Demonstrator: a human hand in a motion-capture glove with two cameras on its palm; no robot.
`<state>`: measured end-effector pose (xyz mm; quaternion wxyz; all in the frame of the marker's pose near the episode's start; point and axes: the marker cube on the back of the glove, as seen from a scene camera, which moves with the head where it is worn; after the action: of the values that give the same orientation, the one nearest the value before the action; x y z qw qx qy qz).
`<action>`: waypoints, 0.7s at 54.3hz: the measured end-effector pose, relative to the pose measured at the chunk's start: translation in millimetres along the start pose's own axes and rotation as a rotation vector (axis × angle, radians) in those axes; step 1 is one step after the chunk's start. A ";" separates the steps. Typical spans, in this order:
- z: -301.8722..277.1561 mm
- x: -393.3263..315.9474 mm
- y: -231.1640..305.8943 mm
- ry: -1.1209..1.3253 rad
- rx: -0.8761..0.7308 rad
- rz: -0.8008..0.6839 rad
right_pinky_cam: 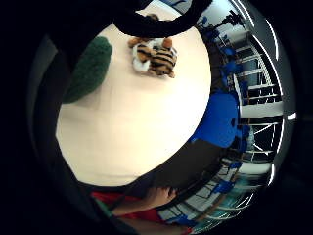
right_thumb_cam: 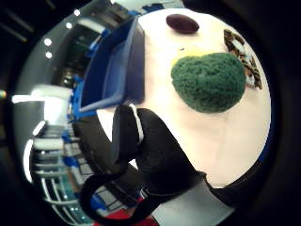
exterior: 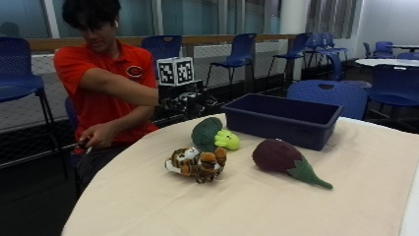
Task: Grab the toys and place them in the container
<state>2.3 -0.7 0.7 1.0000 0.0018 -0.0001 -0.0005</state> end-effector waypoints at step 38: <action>24.4 11.2 -34.9 -0.171 -0.088 -0.062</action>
<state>13.4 -35.7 24.9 0.9949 -0.0422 -0.0856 -0.0314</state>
